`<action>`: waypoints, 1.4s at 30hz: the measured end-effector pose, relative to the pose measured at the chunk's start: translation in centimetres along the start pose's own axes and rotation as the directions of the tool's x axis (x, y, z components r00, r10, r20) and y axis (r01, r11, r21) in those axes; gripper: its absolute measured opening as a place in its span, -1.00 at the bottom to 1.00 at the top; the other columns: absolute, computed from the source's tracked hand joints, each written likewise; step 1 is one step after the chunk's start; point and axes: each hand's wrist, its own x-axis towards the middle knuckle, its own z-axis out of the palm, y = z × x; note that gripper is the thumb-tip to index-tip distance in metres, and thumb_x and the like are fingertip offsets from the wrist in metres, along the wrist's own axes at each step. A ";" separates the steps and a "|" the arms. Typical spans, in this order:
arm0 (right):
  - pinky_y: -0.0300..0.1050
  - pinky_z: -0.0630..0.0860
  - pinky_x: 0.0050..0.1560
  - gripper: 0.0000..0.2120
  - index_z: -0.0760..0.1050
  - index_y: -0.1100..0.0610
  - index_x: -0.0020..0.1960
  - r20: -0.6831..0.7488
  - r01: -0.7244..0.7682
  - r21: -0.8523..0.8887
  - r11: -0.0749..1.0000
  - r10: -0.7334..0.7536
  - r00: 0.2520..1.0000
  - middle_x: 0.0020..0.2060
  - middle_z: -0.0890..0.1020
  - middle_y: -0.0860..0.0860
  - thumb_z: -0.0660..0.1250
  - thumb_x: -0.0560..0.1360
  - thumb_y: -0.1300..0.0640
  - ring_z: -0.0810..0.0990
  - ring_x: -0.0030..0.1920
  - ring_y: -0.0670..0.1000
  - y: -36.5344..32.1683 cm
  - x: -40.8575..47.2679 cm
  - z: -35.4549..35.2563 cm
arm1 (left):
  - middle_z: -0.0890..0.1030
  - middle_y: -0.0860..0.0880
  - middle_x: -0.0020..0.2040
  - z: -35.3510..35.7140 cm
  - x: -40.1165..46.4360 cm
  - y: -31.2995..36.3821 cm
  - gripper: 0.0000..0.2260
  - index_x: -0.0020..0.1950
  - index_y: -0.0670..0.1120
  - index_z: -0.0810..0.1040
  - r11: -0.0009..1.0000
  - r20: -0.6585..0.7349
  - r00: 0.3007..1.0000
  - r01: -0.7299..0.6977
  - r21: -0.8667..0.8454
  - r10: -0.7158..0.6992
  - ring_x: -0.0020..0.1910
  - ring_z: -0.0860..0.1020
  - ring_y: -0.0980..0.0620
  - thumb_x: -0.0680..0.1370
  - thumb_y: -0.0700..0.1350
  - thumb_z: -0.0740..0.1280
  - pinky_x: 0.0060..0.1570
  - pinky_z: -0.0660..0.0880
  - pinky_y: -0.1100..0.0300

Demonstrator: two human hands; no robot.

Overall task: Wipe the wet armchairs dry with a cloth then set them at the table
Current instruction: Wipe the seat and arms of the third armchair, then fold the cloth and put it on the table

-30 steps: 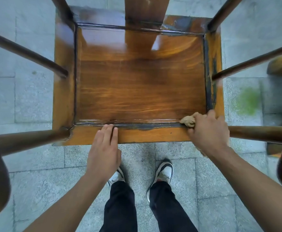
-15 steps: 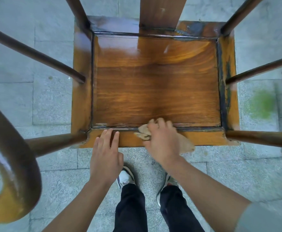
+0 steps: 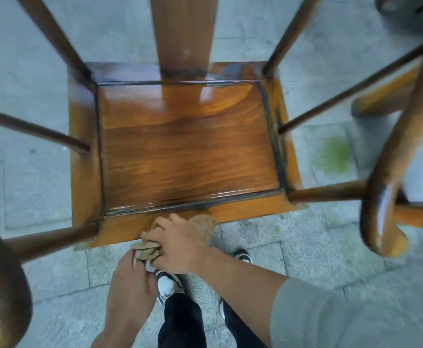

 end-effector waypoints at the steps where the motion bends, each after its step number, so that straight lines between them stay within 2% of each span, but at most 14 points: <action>1: -0.02 0.42 0.02 -0.54 0.57 -0.08 0.26 -0.031 -0.087 0.128 0.988 0.092 0.995 0.12 0.53 -0.02 0.49 0.37 -0.01 0.43 0.08 0.12 1.0 -2.0 -0.3 | 0.50 -0.16 0.22 0.1 -0.3 1.4 -0.63 0.27 -0.23 0.53 0.999 0.028 0.999 -0.039 0.004 0.039 0.16 0.49 -0.18 0.46 -0.32 0.34 0.12 0.53 -0.08; 3: 0.00 0.45 0.10 -0.58 0.56 -0.09 0.24 -0.106 -0.232 0.326 0.916 0.280 0.954 0.12 0.52 -0.04 0.46 0.39 0.02 0.43 0.12 0.07 2.7 -6.0 -1.3 | 0.45 -0.14 0.37 0.1 -0.8 4.6 -0.63 0.36 -0.21 0.48 0.999 0.098 0.995 -0.025 0.022 0.023 0.35 0.40 -0.14 0.55 -0.22 0.29 0.32 0.42 -0.04; 5: 0.02 0.47 0.14 -0.61 0.56 -0.07 0.22 -0.140 -0.344 0.459 0.819 0.449 0.883 0.09 0.49 -0.06 0.44 0.39 0.00 0.43 0.14 0.06 4.1 -9.8 -2.3 | 0.38 -0.11 0.45 -0.2 -1.1 7.9 -0.61 0.43 -0.18 0.42 0.999 0.142 0.990 -0.018 0.037 0.013 0.44 0.32 -0.09 0.60 -0.16 0.23 0.40 0.34 0.02; 12: -0.17 0.45 0.18 -0.53 0.54 -0.10 0.30 -0.167 -0.501 0.659 0.561 0.759 0.630 0.12 0.44 -0.10 0.45 0.39 -0.03 0.43 0.16 -0.03 8.5 -23.8 -7.2 | 0.37 -0.05 0.44 -2.1 -2.3 22.7 -0.56 0.50 -0.10 0.34 0.928 0.213 0.927 -0.343 0.148 0.309 0.37 0.39 -0.02 0.61 -0.12 0.20 0.27 0.45 0.12; 15: -0.08 0.49 0.11 -0.61 0.55 -0.03 0.21 -0.131 -0.549 0.707 0.446 0.846 0.517 0.12 0.48 0.02 0.43 0.40 -0.03 0.50 0.12 0.06 10.4 -30.6 -9.9 | 0.44 -0.06 0.37 -2.2 -4.1 30.0 -0.57 0.47 -0.13 0.38 0.822 0.238 0.837 -0.538 0.186 0.493 0.31 0.45 -0.05 0.59 -0.15 0.24 0.24 0.45 0.10; 19: -0.06 0.50 0.01 -0.70 0.55 0.01 0.16 -0.108 -0.561 0.773 0.296 0.933 0.343 0.07 0.49 0.03 0.42 0.47 -0.04 0.55 0.07 0.12 13.7 -41.2 -13.5 | 0.48 -0.07 0.31 -0.5 -7.7 39.9 -0.60 0.42 -0.14 0.44 0.642 0.334 0.662 -0.744 0.187 0.671 0.22 0.51 -0.07 0.56 -0.16 0.26 0.18 0.50 0.08; 23: -0.11 0.48 -0.09 -0.85 0.50 -0.05 0.01 -0.181 -0.358 0.910 0.211 0.977 0.116 -0.06 0.60 0.02 0.40 0.48 -0.02 0.60 -0.02 0.08 17.5 -52.3 -19.6 | 0.43 -0.04 0.34 3.8 -11.2 50.1 -0.60 0.42 -0.11 0.39 0.479 0.456 0.506 -0.859 0.183 0.733 0.25 0.44 -0.07 0.58 -0.13 0.20 0.18 0.45 0.05; 27: -0.39 0.39 -0.22 -0.87 0.50 -0.06 -0.05 -0.267 -0.088 0.961 0.261 0.961 -0.065 -0.19 0.63 -0.09 0.39 0.43 -0.01 0.60 -0.12 -0.04 20.9 -61.3 -27.4 | 0.44 -0.05 0.33 7.2 -13.7 61.9 -0.58 0.44 -0.10 0.37 0.548 0.392 0.513 -0.836 0.029 0.763 0.31 0.42 -0.06 0.59 -0.06 0.26 0.17 0.41 0.08; 31: -0.10 0.52 -0.04 -0.81 0.52 -0.04 0.00 -0.217 0.190 0.948 0.255 0.956 -0.200 -0.19 0.69 -0.12 0.40 0.46 -0.11 0.66 -0.12 -0.12 24.2 -67.9 -33.8 | 0.41 0.08 0.36 8.7 -16.2 73.7 -0.33 0.53 0.06 0.21 0.698 0.470 0.545 -0.668 -0.258 0.694 0.32 0.41 0.07 0.49 0.28 0.28 0.23 0.41 0.10; 33: -0.02 0.56 0.05 -0.81 0.53 -0.04 0.04 -0.190 0.231 0.941 0.249 0.950 -0.248 -0.12 0.69 -0.09 0.41 0.50 -0.09 0.66 -0.06 -0.08 26.7 -70.2 -36.2 | 0.45 0.16 0.32 9.0 -16.5 78.8 -0.31 0.53 0.14 0.20 0.710 0.521 0.499 -0.598 -0.371 0.692 0.27 0.44 0.18 0.45 0.27 0.32 0.21 0.47 0.08; 35: 0.03 0.57 0.12 -0.80 0.53 -0.05 0.06 -0.163 0.233 0.943 0.237 0.940 -0.299 -0.06 0.68 -0.06 0.41 0.50 -0.09 0.65 -0.01 -0.04 29.4 -71.9 -38.1 | 0.54 0.23 0.23 10.0 -16.1 83.3 -0.40 0.47 0.17 0.30 0.710 0.565 0.440 -0.532 -0.462 0.698 0.14 0.52 0.33 0.44 0.13 0.36 0.11 0.50 0.19; 37: 0.03 0.57 0.12 -0.79 0.53 -0.05 0.06 -0.143 0.207 0.952 0.224 0.927 -0.346 -0.06 0.67 -0.06 0.41 0.49 -0.09 0.64 -0.01 -0.03 32.5 -73.3 -39.7 | 0.61 0.19 0.14 11.7 -15.4 87.5 -0.48 0.34 0.13 0.43 0.721 0.609 0.391 -0.441 -0.534 0.690 0.05 0.58 0.30 0.38 0.05 0.41 0.04 0.52 0.24; 39: 0.00 0.58 0.09 -0.78 0.55 -0.08 0.06 -0.105 0.211 0.957 0.198 0.917 -0.384 -0.04 0.67 -0.06 0.45 0.46 -0.10 0.65 -0.01 -0.04 36.2 -74.8 -41.1 | 0.64 0.11 0.05 14.5 -14.1 92.1 -0.53 0.17 0.08 0.48 0.750 0.657 0.363 -0.361 -0.555 0.661 -0.04 0.61 0.27 0.31 0.12 0.47 -0.10 0.50 0.34; 42: -0.05 0.58 0.02 -0.75 0.58 -0.15 0.01 -0.035 0.295 0.943 0.154 0.927 -0.372 -0.05 0.69 -0.08 0.49 0.38 -0.17 0.67 -0.02 -0.06 39.5 -76.4 -41.9 | 0.58 0.06 -0.20 18.2 -12.1 97.2 -0.49 -0.05 -0.07 0.48 0.798 0.672 0.430 -0.311 -0.517 0.603 -0.31 0.52 0.15 0.21 0.24 0.46 -0.31 0.38 0.30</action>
